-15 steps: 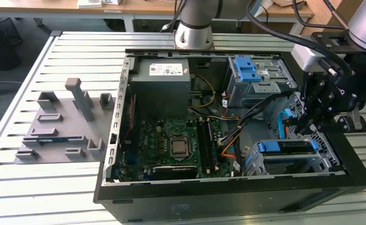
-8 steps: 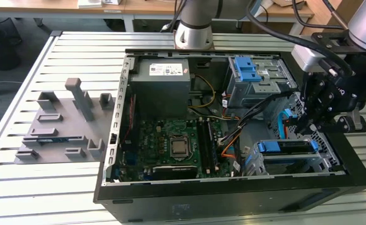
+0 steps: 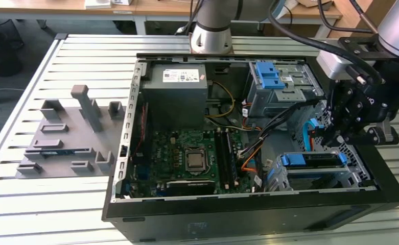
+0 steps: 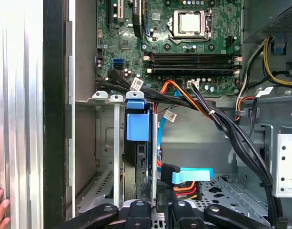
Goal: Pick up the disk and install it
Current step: 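Insert the first disk wire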
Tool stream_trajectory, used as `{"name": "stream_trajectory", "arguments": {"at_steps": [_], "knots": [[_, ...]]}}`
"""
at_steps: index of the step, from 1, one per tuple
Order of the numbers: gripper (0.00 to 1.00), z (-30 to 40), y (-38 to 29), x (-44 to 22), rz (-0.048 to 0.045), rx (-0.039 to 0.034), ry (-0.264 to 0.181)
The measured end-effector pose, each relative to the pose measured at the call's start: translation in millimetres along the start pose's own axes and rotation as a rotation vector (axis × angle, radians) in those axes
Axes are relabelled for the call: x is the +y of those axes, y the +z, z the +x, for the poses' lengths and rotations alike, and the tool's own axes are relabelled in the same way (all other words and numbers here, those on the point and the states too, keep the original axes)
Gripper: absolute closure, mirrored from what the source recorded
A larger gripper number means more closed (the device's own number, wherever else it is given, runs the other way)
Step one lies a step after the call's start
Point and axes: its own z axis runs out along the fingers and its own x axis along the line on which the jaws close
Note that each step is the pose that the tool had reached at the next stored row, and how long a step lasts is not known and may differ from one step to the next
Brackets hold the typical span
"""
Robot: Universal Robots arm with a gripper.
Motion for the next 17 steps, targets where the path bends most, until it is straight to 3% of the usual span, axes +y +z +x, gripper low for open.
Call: {"name": "stream_trajectory", "arguments": {"at_steps": [17], "knots": [[0.75, -4.2, 2.6, -0.2, 0.0018, -0.0009, 0.0]]}}
